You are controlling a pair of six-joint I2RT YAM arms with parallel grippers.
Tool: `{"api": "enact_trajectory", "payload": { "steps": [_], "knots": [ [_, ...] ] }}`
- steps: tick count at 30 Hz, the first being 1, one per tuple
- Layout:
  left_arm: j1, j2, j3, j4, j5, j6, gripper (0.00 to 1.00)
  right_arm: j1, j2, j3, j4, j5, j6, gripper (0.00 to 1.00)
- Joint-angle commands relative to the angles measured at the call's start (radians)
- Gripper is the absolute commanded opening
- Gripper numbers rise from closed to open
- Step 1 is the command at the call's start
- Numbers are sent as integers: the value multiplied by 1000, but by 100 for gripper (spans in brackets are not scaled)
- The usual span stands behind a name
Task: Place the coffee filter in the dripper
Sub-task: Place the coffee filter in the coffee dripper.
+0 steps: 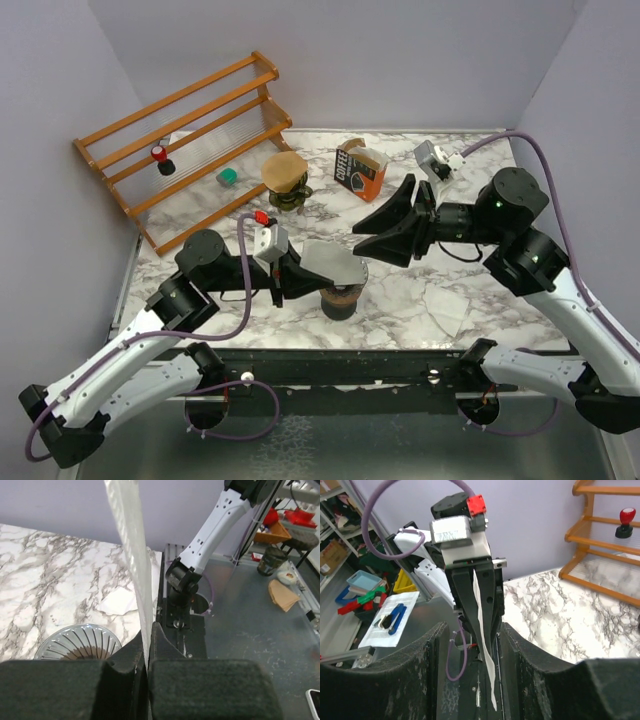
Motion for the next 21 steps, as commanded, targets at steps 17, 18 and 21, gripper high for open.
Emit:
{"api": "enact_trajectory", "payload": {
  "steps": [17,18,21],
  "knots": [
    [2,-36,-1,-105,-113,392,0,5,85,114,-126,11,-94,49],
    [2,-29,0,-109,-110,390,0,5,96,121,-131,-3,-100,49],
    [2,-16,8,-122,-102,391,0,5,116,130,-138,-19,-120,48]
  ]
}}
